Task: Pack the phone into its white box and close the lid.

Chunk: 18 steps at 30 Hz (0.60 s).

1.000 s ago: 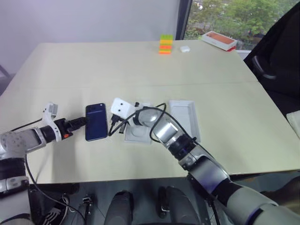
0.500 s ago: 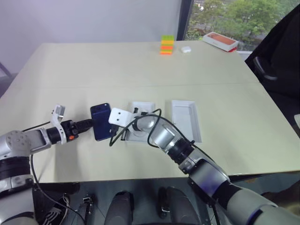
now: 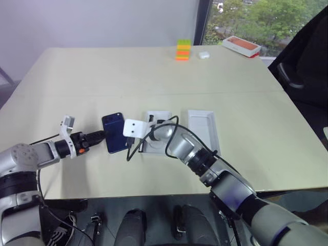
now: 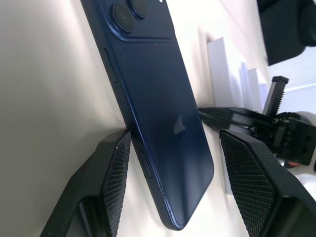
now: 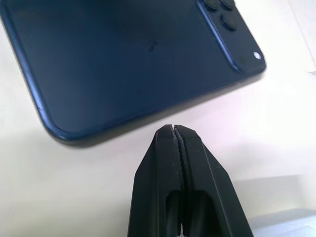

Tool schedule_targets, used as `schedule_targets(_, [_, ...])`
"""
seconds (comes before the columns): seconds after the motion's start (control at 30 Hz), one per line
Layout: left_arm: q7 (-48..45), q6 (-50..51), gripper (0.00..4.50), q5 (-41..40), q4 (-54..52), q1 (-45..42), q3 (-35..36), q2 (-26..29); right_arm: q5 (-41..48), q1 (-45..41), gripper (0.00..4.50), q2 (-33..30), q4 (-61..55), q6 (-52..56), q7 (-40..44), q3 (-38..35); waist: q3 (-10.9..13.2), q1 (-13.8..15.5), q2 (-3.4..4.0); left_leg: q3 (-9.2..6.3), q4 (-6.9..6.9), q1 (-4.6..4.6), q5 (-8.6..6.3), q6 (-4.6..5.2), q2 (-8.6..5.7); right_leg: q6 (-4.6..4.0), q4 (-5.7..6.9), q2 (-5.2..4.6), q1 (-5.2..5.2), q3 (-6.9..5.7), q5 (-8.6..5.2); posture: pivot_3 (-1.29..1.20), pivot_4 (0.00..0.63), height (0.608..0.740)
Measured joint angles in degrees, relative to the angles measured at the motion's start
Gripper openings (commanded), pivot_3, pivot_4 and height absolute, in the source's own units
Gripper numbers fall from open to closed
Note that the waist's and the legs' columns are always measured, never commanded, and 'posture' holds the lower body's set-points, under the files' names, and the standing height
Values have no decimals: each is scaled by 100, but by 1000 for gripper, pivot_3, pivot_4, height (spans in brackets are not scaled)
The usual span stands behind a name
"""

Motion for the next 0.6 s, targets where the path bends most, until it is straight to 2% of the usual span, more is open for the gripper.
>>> schedule_targets(0.17, [112, 230, 3031, -31, 2, 3, 183, -195, -22, 162, 57, -74, -194, 78, 106, -28, -1, -16, -1, -7, -8, 60, -4, 6, -6, 14, -4, -21, 53, -2, -10, 0, 150, 740])
schedule_targets(0.6, [430, 699, 3031, -135, 14, -9, 843, -594, -112, 211, 57, -102, -293, 131, 176, -81, -1, -16, -2, -19, -8, 59, -4, 6, -6, 16, -4, -27, 53, 0, -10, 0, 150, 740])
